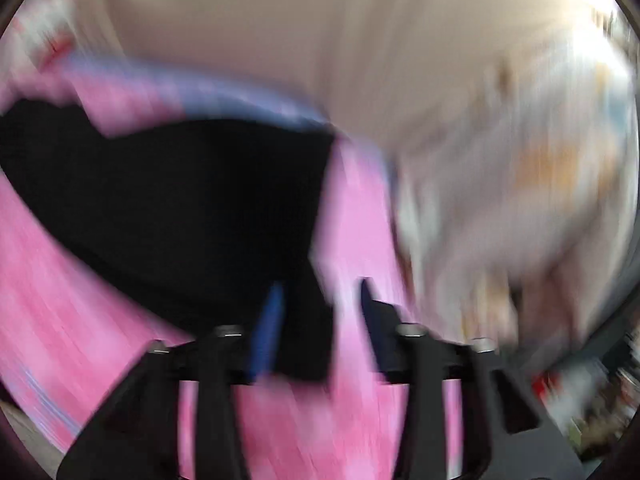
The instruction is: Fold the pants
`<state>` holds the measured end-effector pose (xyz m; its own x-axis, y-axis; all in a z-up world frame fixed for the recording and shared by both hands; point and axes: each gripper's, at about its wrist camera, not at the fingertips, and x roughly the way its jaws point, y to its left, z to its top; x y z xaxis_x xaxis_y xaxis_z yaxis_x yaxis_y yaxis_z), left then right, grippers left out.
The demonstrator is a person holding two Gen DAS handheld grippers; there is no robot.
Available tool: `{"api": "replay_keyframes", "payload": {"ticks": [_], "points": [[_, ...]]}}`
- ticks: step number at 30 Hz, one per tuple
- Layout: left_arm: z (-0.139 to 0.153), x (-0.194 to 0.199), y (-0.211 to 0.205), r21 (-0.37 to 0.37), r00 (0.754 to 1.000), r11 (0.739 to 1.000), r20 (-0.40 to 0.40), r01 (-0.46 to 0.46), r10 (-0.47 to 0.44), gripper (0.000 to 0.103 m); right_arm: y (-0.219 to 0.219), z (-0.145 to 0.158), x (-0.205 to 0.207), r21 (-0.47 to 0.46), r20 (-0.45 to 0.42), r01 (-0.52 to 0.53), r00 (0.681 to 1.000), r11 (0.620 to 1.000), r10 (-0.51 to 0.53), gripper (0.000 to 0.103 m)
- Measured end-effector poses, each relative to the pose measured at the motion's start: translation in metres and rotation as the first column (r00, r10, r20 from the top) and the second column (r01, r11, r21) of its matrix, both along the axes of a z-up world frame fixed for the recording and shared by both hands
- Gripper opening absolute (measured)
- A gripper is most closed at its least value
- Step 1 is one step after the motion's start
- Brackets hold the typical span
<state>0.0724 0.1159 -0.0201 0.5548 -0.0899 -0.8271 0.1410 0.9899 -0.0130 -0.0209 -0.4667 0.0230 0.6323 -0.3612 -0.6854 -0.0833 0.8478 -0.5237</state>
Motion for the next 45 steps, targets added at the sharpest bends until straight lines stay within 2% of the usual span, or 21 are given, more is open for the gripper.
{"api": "replay_keyframes", "payload": {"ticks": [2,5,7,9,13,14,15,16,17,18,20,23,25,27,29,31,33,37,39,42,45], "points": [[-0.011,-0.002,-0.006,0.054,1.000,0.999,-0.003,0.003,-0.003,0.072,-0.033,-0.035,-0.020,-0.013,-0.076,0.121,0.990,0.993,-0.122,0.044],[-0.016,0.002,-0.011,0.056,1.000,0.998,-0.027,0.003,-0.001,0.072,-0.052,-0.024,-0.048,0.158,-0.010,0.198,0.980,0.967,-0.199,0.047],[-0.012,0.006,-0.021,0.034,1.000,0.999,-0.026,0.010,-0.009,0.072,-0.054,-0.003,-0.050,0.285,0.057,0.201,0.972,0.937,-0.226,0.069],[-0.007,0.008,-0.032,0.041,1.000,0.999,0.002,0.004,-0.004,0.072,-0.050,0.013,-0.037,0.382,0.102,0.184,0.966,0.906,-0.239,0.085],[0.000,0.002,-0.058,-0.005,0.999,0.999,0.016,0.040,-0.040,0.072,-0.042,0.006,0.032,0.544,0.018,0.164,0.978,0.823,-0.207,0.084],[0.001,0.000,-0.062,-0.012,0.999,0.999,0.016,0.050,-0.050,0.072,-0.040,-0.004,0.053,0.526,-0.007,0.184,0.977,0.830,-0.212,0.084],[0.001,-0.003,-0.066,-0.015,0.998,0.998,0.018,0.058,-0.058,0.072,-0.041,-0.014,0.068,0.504,-0.035,0.207,0.975,0.838,-0.220,0.075],[0.001,-0.008,-0.069,-0.019,0.998,0.998,0.020,0.064,-0.064,0.073,-0.041,-0.024,0.082,0.490,-0.070,0.230,0.972,0.841,-0.225,0.063],[0.001,-0.011,-0.070,-0.021,0.997,0.997,0.017,0.069,-0.069,0.072,-0.040,-0.040,0.098,0.504,-0.139,0.247,0.969,0.828,-0.205,0.036],[0.000,-0.014,-0.071,-0.020,0.997,0.997,0.012,0.074,-0.073,0.073,-0.036,-0.048,0.101,0.506,-0.163,0.249,0.968,0.826,-0.192,0.029],[0.000,-0.018,-0.068,-0.003,0.998,0.998,0.013,0.060,-0.060,0.073,-0.021,-0.045,0.105,0.440,-0.144,0.206,0.977,0.874,-0.158,0.009],[0.002,-0.015,-0.057,0.023,1.000,1.000,0.018,0.021,-0.021,0.073,-0.004,-0.011,0.095,0.353,-0.054,0.141,0.990,0.925,-0.131,0.009],[0.003,-0.009,-0.048,0.029,1.000,1.000,0.020,-0.007,0.006,0.073,-0.014,0.020,0.084,0.371,0.021,0.145,0.986,0.917,-0.164,0.009],[0.000,-0.003,-0.041,0.041,0.999,0.999,0.021,-0.029,0.028,0.073,-0.035,0.028,0.073,0.399,0.016,0.176,0.980,0.900,-0.199,0.010],[-0.011,0.006,-0.034,0.075,0.998,0.996,0.014,-0.056,0.056,0.075,-0.056,-0.002,0.078,0.386,-0.084,0.263,0.965,0.884,-0.250,0.011],[-0.028,0.018,-0.027,0.134,0.994,0.985,-0.011,-0.105,0.107,0.074,-0.064,-0.048,0.080,0.355,-0.195,0.320,0.944,0.878,-0.266,0.024],[-0.037,0.024,-0.017,0.153,0.990,0.979,-0.037,-0.132,0.140,0.074,-0.060,-0.031,0.068,0.345,-0.109,0.319,0.948,0.883,-0.300,0.040],[-0.034,0.026,0.013,0.147,0.981,0.972,-0.032,-0.185,0.191,0.075,-0.039,0.020,0.042,0.313,0.049,0.307,0.940,0.899,-0.338,0.041],[-0.031,0.030,0.035,0.190,0.970,0.953,-0.007,-0.236,0.241,0.075,-0.013,0.043,0.036,0.368,0.083,0.241,0.953,0.898,-0.290,0.041],[-0.020,0.029,0.088,0.178,0.930,0.914,0.026,-0.365,0.367,0.075,0.059,0.055,0.043,0.399,0.083,0.081,0.989,0.913,-0.124,0.041],[-0.004,0.009,0.152,0.084,0.853,0.849,0.054,-0.522,0.519,0.075,0.137,0.047,0.067,0.420,0.061,-0.072,0.997,0.905,0.051,0.041]]}}
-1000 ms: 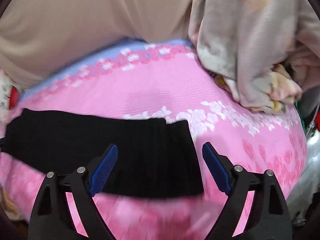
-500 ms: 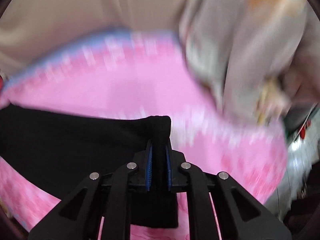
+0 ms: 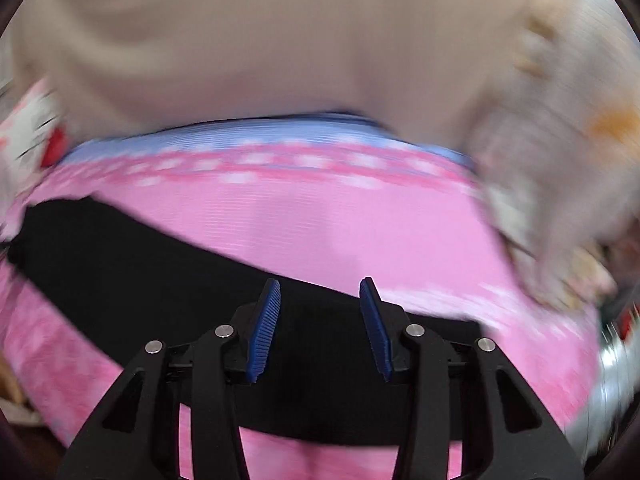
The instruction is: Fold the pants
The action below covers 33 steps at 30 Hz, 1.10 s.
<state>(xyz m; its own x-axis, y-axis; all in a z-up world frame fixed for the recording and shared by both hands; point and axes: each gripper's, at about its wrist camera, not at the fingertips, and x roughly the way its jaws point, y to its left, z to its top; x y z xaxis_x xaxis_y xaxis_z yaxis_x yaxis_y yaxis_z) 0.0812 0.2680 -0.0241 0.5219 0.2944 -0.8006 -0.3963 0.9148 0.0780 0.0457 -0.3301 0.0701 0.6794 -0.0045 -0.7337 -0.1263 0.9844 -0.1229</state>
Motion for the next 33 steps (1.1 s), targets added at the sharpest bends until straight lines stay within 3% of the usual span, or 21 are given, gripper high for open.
{"api": "replay_keyframes", "payload": {"ticks": [3,6,9,12,14,19,22,23,24,25,26,30,33], "points": [[0.004,-0.028,0.054,-0.098,0.993,0.989,0.035,-0.112,0.116,0.076,0.091,-0.020,0.027,0.025,-0.040,-0.203,0.978,0.979,0.204,0.041],[-0.008,-0.041,0.091,-0.206,0.986,0.965,0.019,-0.159,0.166,0.076,0.181,-0.039,0.059,0.040,-0.084,-0.387,0.917,0.921,0.389,0.040],[-0.027,-0.039,0.110,-0.351,0.989,0.925,-0.017,-0.145,0.149,0.076,0.262,-0.056,0.090,0.028,-0.114,-0.497,0.860,0.867,0.497,0.041],[-0.043,-0.029,0.113,-0.504,0.996,0.860,-0.016,-0.082,0.086,0.077,0.311,-0.072,0.113,0.026,-0.135,-0.534,0.836,0.845,0.532,0.041],[-0.042,-0.024,0.109,-0.495,0.996,0.865,0.000,-0.081,0.093,0.079,0.333,-0.079,0.117,0.043,-0.141,-0.542,0.829,0.839,0.542,0.041],[-0.042,0.000,0.111,-0.465,0.997,0.882,-0.045,-0.074,0.060,0.079,0.339,-0.094,0.117,0.071,-0.156,-0.544,0.822,0.836,0.548,0.041],[-0.042,-0.001,0.112,-0.532,0.998,0.844,-0.039,-0.061,0.047,0.076,0.338,-0.095,0.108,0.088,-0.148,-0.525,0.833,0.847,0.532,0.041],[-0.041,0.000,0.111,-0.554,0.999,0.831,-0.030,-0.044,0.034,0.069,0.336,-0.094,0.103,0.086,-0.140,-0.515,0.841,0.853,0.522,0.049],[-0.040,0.000,0.111,-0.570,1.000,0.821,-0.013,-0.024,0.019,0.038,0.334,-0.093,0.098,0.084,-0.132,-0.506,0.848,0.858,0.513,0.057],[-0.036,0.002,0.108,-0.537,1.000,0.844,-0.011,-0.015,0.011,0.019,0.332,-0.092,0.093,0.084,-0.121,-0.498,0.855,0.863,0.505,0.059],[-0.031,0.005,0.105,-0.512,1.000,0.859,0.004,0.004,-0.002,0.009,0.331,-0.091,0.088,0.087,-0.113,-0.492,0.859,0.866,0.499,0.059],[0.002,0.022,0.096,-0.417,0.993,0.902,0.094,0.110,-0.077,0.006,0.327,-0.084,0.068,0.104,-0.088,-0.481,0.867,0.870,0.490,0.059],[0.052,0.024,0.095,-0.307,0.959,0.929,0.251,0.206,-0.129,0.006,0.322,-0.078,0.055,0.098,-0.072,-0.472,0.874,0.876,0.480,0.059]]}}
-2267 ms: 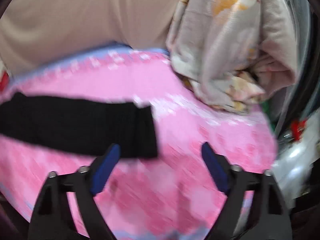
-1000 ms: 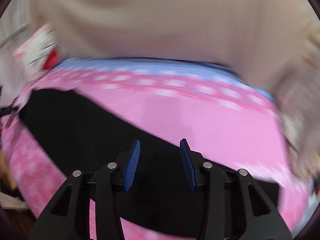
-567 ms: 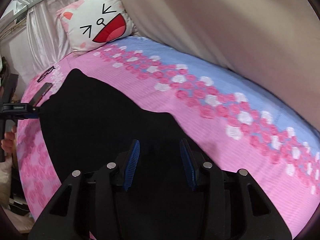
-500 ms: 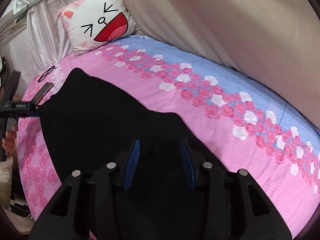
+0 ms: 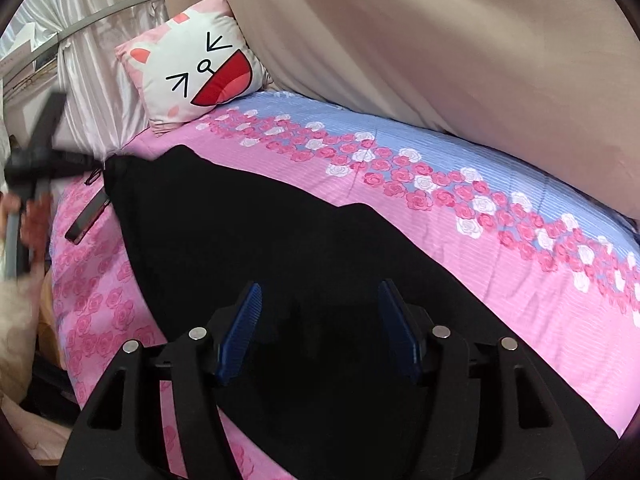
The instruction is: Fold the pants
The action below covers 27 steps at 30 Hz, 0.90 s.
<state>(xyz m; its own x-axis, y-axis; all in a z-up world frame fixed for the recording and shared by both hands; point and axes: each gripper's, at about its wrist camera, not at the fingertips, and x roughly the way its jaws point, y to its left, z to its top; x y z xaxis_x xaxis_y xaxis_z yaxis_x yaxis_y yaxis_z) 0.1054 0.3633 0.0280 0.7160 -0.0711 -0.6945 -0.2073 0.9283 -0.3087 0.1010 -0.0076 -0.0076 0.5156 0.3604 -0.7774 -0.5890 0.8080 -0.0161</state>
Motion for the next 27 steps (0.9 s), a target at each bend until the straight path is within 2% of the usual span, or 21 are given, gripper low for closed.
{"api": "replay_keyframes", "payload": {"ticks": [1,2,3,5,7,8,9,11,13,15,16,19,20,21,22,24,25,27], "points": [[0.015,-0.002,-0.003,0.048,0.997,0.998,0.064,0.029,-0.032,0.007,-0.002,0.002,-0.002,0.002,0.005,0.006,1.000,1.000,-0.006,0.059],[0.019,-0.001,-0.007,0.098,0.994,0.994,0.091,0.053,-0.061,0.008,-0.006,0.002,-0.005,0.009,0.006,0.017,1.000,1.000,-0.017,0.060],[0.012,0.000,-0.009,0.149,0.994,0.987,0.076,0.065,-0.077,0.010,-0.009,0.002,-0.008,0.016,0.002,0.021,1.000,1.000,-0.021,0.060],[-0.033,0.012,-0.003,0.218,0.995,0.974,-0.089,0.062,-0.043,0.014,-0.017,-0.002,-0.011,0.013,0.000,0.038,0.999,0.999,-0.038,0.060],[-0.079,0.011,0.004,0.209,0.974,0.976,-0.227,0.063,-0.014,0.017,-0.026,-0.006,-0.013,0.010,-0.011,0.065,0.998,0.998,-0.064,0.060],[-0.085,0.005,0.005,0.202,0.977,0.978,-0.214,0.047,-0.002,0.020,-0.032,-0.009,-0.012,0.014,-0.027,0.080,0.996,0.997,-0.079,0.060],[-0.082,-0.004,0.004,0.217,0.983,0.975,-0.182,0.036,0.004,0.024,-0.036,-0.011,-0.012,0.016,-0.039,0.091,0.995,0.996,-0.090,0.060],[-0.071,-0.016,0.002,0.290,0.984,0.957,-0.165,-0.014,0.065,0.030,-0.041,-0.015,-0.013,0.016,-0.055,0.102,0.993,0.995,-0.101,0.060],[-0.058,-0.024,0.004,0.393,0.975,0.914,-0.144,-0.098,0.167,0.035,-0.042,-0.017,-0.017,0.014,-0.057,0.094,0.994,0.995,-0.093,0.060],[-0.042,-0.031,0.008,0.444,0.961,0.879,-0.119,-0.173,0.249,0.035,-0.041,-0.019,-0.022,0.003,-0.050,0.088,0.995,0.996,-0.088,0.060],[-0.033,-0.034,0.008,0.436,0.965,0.882,-0.099,-0.177,0.243,0.034,-0.042,-0.020,-0.024,0.003,-0.049,0.089,0.995,0.996,-0.089,0.060],[-0.014,-0.029,-0.016,0.373,0.987,0.920,-0.055,-0.117,0.148,0.035,-0.045,-0.024,-0.025,0.013,-0.057,0.100,0.993,0.995,-0.099,0.060],[-0.015,-0.021,-0.024,0.363,0.991,0.928,-0.066,-0.087,0.119,0.037,-0.045,-0.025,-0.023,0.015,-0.060,0.105,0.993,0.994,-0.104,0.060],[-0.020,-0.010,-0.035,0.351,0.993,0.935,-0.089,-0.043,0.079,0.046,-0.043,-0.026,-0.018,0.024,-0.070,0.104,0.992,0.994,-0.102,0.059],[-0.033,0.014,-0.048,0.337,0.991,0.941,-0.129,0.015,0.031,0.051,-0.041,-0.027,-0.014,0.029,-0.073,0.101,0.992,0.994,-0.099,0.058],[-0.061,0.052,-0.059,0.350,0.975,0.934,-0.221,0.067,0.012,0.051,-0.035,-0.029,0.000,0.029,-0.085,0.096,0.992,0.995,-0.093,0.054],[-0.076,0.070,-0.058,0.377,0.963,0.924,-0.265,0.059,0.047,0.049,-0.032,-0.029,0.005,0.023,-0.085,0.092,0.992,0.996,-0.089,0.054],[-0.085,0.083,-0.054,0.398,0.966,0.917,-0.248,0.033,0.073,0.052,-0.026,-0.028,0.019,0.009,-0.080,0.077,0.994,0.997,-0.076,0.054]]}}
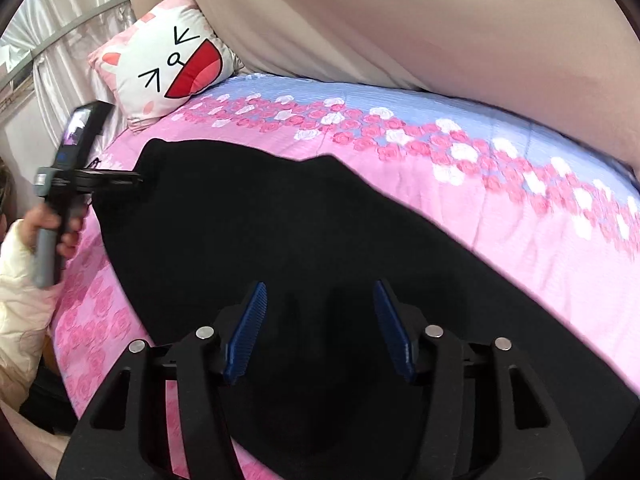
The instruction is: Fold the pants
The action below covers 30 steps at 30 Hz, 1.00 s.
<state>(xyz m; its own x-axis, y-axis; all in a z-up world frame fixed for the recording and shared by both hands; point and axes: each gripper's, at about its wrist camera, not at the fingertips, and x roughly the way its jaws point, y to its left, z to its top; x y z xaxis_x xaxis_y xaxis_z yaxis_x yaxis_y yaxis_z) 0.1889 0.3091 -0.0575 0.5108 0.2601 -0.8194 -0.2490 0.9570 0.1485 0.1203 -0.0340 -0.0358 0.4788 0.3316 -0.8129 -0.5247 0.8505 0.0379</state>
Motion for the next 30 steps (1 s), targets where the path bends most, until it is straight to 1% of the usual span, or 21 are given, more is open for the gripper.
{"api": "replay_keyframes", "payload": {"ticks": [2,4,6,7,8,9,10,12,13,14,15,17,19,21,22,23,24,25,27,28,30], "points": [[0.004,0.001,-0.001,0.004,1.000,1.000,0.016,0.000,0.000,0.052,0.009,0.002,0.026,-0.023,0.003,-0.015,1.000,1.000,0.015,0.054],[0.006,0.004,-0.004,0.025,0.999,1.000,0.032,-0.009,0.008,0.052,0.017,0.002,0.063,-0.045,0.010,-0.026,1.000,0.999,0.026,0.054],[0.004,0.003,-0.007,0.037,1.000,0.999,0.027,-0.014,0.013,0.052,0.022,-0.003,0.095,-0.043,-0.005,-0.034,0.999,0.999,0.033,0.052],[0.002,0.003,-0.007,0.039,1.000,0.999,0.022,-0.018,0.017,0.053,0.031,-0.012,0.115,-0.050,-0.038,-0.055,0.998,0.997,0.053,0.048],[0.000,0.002,-0.006,0.041,1.000,0.999,0.020,-0.021,0.021,0.056,0.037,-0.021,0.127,-0.068,-0.067,-0.069,0.996,0.995,0.065,0.038],[0.000,0.001,-0.003,0.050,0.999,0.998,0.024,-0.029,0.028,0.061,0.044,-0.033,0.138,-0.089,-0.106,-0.089,0.991,0.992,0.080,0.018],[0.000,-0.001,-0.002,0.069,0.999,0.997,0.032,-0.036,0.034,0.064,0.050,-0.045,0.143,-0.088,-0.157,-0.126,0.981,0.988,0.111,0.013],[0.000,0.000,-0.001,0.078,0.999,0.996,0.035,-0.037,0.034,0.067,0.063,-0.043,0.143,-0.128,-0.114,-0.163,0.982,0.978,0.149,0.004],[0.000,0.000,0.000,0.074,0.999,0.997,0.035,-0.038,0.035,0.067,0.066,-0.030,0.141,-0.151,-0.040,-0.150,0.989,0.977,0.146,0.004],[-0.001,0.001,0.001,0.073,0.998,0.996,0.036,-0.044,0.041,0.070,0.065,-0.023,0.142,-0.134,-0.012,-0.141,0.990,0.981,0.140,0.004],[-0.002,0.002,0.001,0.080,0.998,0.996,0.041,-0.050,0.046,0.074,0.062,-0.023,0.149,-0.109,-0.012,-0.128,0.992,0.986,0.128,0.004],[-0.004,0.004,0.000,0.116,0.997,0.991,0.054,-0.065,0.059,0.081,0.056,-0.048,0.163,-0.124,-0.094,-0.108,0.991,0.986,0.097,0.005],[-0.002,0.002,-0.001,0.120,0.997,0.991,0.059,-0.064,0.057,0.080,0.045,-0.037,0.153,-0.049,-0.055,-0.082,0.995,0.995,0.080,0.006],[0.003,-0.003,-0.002,0.116,0.996,0.991,0.065,-0.068,0.060,0.076,0.032,-0.008,0.126,-0.011,0.050,-0.035,0.998,0.999,0.036,0.010],[0.011,-0.009,-0.004,0.125,0.994,0.989,0.081,-0.080,0.070,0.075,0.027,0.002,0.111,0.009,0.085,-0.031,0.996,0.999,0.030,0.010],[0.017,-0.015,-0.008,0.136,0.992,0.987,0.102,-0.085,0.071,0.075,0.015,0.011,0.093,0.038,0.098,-0.035,0.995,0.999,0.031,0.010],[0.024,-0.022,-0.013,0.149,0.990,0.985,0.125,-0.085,0.067,0.075,0.001,0.016,0.073,0.050,0.107,-0.022,0.994,0.998,0.017,0.010],[0.034,-0.030,-0.021,0.157,0.987,0.984,0.151,-0.079,0.055,0.075,-0.008,0.017,0.063,0.049,0.108,-0.014,0.994,0.999,0.009,0.010],[0.049,-0.041,-0.039,0.147,0.983,0.988,0.185,-0.048,0.020,0.075,-0.039,0.012,0.030,0.032,0.080,0.020,0.997,0.999,-0.023,0.010],[0.055,-0.047,-0.054,0.129,0.980,0.992,0.199,-0.011,-0.015,0.075,-0.055,0.008,0.018,0.026,0.065,0.044,0.997,0.999,-0.045,0.010],[0.058,-0.051,-0.080,0.110,0.976,0.993,0.204,0.052,-0.074,0.076,-0.096,0.000,-0.005,0.007,0.044,0.136,0.990,0.991,-0.136,0.010]]}}
